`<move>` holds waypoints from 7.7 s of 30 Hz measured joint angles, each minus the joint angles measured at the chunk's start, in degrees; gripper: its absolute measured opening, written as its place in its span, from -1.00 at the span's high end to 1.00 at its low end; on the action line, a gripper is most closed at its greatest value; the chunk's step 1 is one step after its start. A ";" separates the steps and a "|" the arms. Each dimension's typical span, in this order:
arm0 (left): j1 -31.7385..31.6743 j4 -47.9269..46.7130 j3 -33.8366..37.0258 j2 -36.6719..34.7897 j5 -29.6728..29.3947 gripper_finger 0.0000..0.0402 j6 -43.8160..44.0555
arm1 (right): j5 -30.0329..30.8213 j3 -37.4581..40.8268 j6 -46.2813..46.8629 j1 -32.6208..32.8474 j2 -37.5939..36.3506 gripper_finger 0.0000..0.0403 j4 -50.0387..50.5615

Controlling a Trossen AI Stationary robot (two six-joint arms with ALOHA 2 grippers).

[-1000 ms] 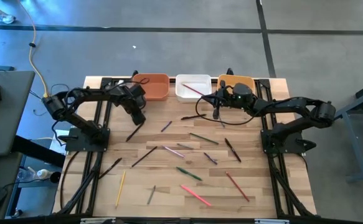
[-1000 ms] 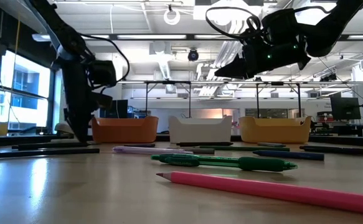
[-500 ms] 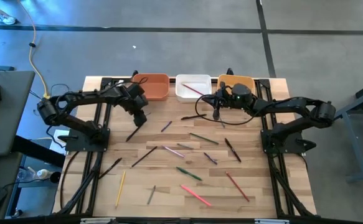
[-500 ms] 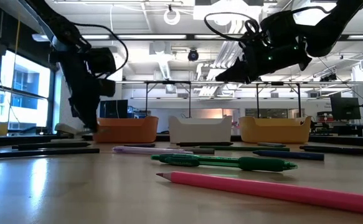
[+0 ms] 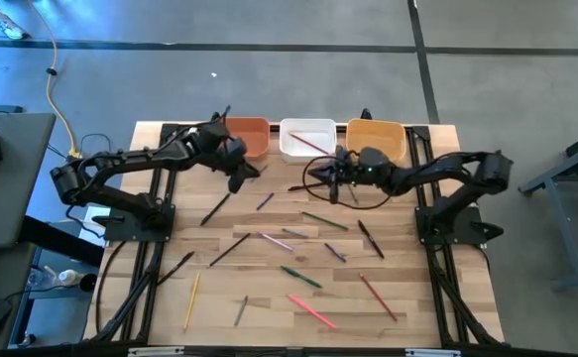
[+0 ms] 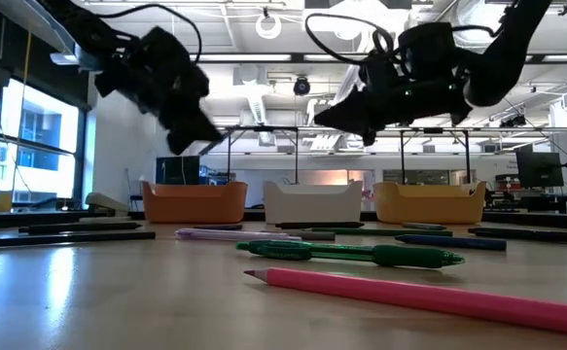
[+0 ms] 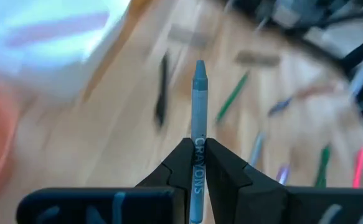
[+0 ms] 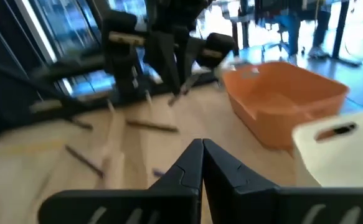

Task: Sort crayons/erasers/pens/pencils in bins
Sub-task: Put the top left gray crayon into the yellow bin, then put the middle right black pen into the orange bin

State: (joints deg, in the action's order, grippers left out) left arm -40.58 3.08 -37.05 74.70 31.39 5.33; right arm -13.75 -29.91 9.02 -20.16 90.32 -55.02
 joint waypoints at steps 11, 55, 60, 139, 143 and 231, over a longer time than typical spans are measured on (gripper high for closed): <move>6.56 30.20 7.42 0.03 -1.41 0.88 16.72 | 0.04 -3.82 15.57 0.91 11.35 0.83 -17.79; 11.04 37.69 3.38 4.32 -6.79 0.88 25.31 | 1.73 -20.00 18.99 4.28 12.44 0.29 -6.07; 10.58 37.74 3.22 4.83 -6.49 0.88 25.15 | 1.73 -19.98 18.99 4.26 12.44 0.40 -6.48; 8.37 37.01 6.82 1.18 -9.05 0.77 8.64 | -3.41 -19.93 3.45 -2.21 -0.95 0.94 10.03; 10.70 39.25 10.86 1.20 -16.73 0.94 5.50 | 0.65 -19.93 -5.74 -4.08 -9.57 0.94 29.61; 17.92 56.27 23.20 1.27 -29.66 1.00 3.16 | 25.90 5.23 17.16 3.06 -35.75 1.00 70.83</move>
State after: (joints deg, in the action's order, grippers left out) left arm -22.65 59.35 -13.85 75.96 1.73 8.49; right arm 12.15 -24.68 26.17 -17.09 54.57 15.82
